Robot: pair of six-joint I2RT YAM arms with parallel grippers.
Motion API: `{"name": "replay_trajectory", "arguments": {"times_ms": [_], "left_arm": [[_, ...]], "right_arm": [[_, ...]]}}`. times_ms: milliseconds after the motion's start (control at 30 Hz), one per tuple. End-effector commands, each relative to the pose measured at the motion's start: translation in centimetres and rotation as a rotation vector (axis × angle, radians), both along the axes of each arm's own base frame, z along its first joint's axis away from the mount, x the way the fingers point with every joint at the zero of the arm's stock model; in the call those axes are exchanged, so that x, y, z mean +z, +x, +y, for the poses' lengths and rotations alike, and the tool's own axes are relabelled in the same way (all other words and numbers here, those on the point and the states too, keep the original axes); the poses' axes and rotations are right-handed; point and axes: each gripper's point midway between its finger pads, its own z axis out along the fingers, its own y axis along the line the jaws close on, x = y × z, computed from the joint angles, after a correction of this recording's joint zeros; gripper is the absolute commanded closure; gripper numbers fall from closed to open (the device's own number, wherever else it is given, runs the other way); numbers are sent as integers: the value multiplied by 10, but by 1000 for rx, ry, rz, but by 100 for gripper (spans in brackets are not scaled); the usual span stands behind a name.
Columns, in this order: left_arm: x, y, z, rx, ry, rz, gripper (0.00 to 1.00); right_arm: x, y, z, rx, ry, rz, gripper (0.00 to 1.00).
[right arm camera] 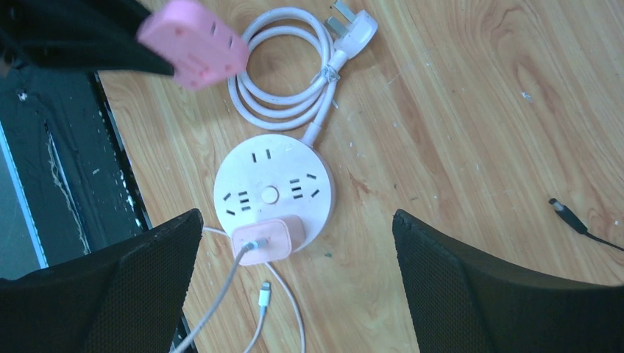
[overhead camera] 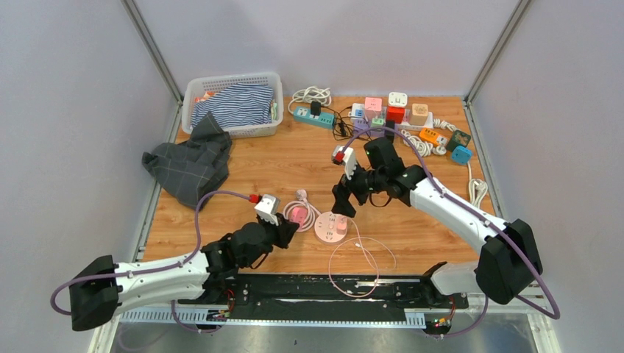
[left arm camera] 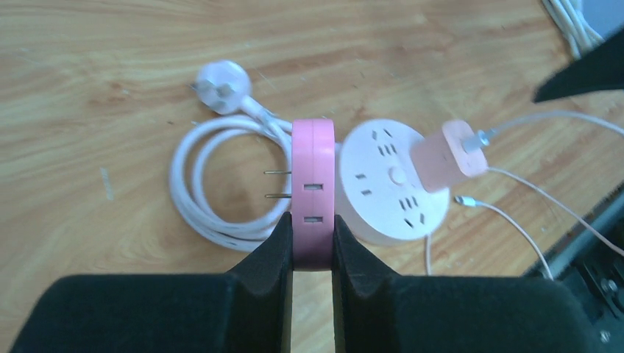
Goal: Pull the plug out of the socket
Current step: Place the plug at the center of the board.
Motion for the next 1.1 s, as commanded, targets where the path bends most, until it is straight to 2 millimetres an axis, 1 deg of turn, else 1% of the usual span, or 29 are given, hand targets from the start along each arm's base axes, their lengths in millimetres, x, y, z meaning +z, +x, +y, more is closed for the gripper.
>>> {"name": "replay_trajectory", "arguments": {"times_ms": [0, 67, 200, 300, 433, 533, 667, 800, 900, 1067], "left_arm": [[16, 22, 11, 19, -9, -45, 100], [20, 37, 22, 66, -11, -49, 100], [30, 69, 48, 191, -26, -46, 100], [42, 92, 66, 293, -33, -52, 100], [45, 120, 83, 398, 9, -42, 100], [40, 137, 93, 468, 65, -26, 100], [31, 161, 100, 536, 114, 8, 100], [13, 183, 118, 671, 158, 59, 98], [1, 196, 133, 776, 160, 91, 93], [-13, 218, 141, 834, 161, 132, 86]], "right_arm": [[14, -2, -14, 81, -3, -37, 0], [10, -3, -22, 112, -30, -31, 0], [5, 7, -42, 89, -59, 30, 0], [7, 10, -51, 82, -48, 59, 0], [7, 11, -57, 86, -62, 26, 0], [6, 13, -61, 76, -80, 13, 0], [0, 14, -64, 72, -93, 19, 0], [-7, 17, -68, 64, -120, 21, 0], [-11, 20, -71, 56, -141, 22, 0], [-22, 24, -77, 46, -178, 32, 0]]}}
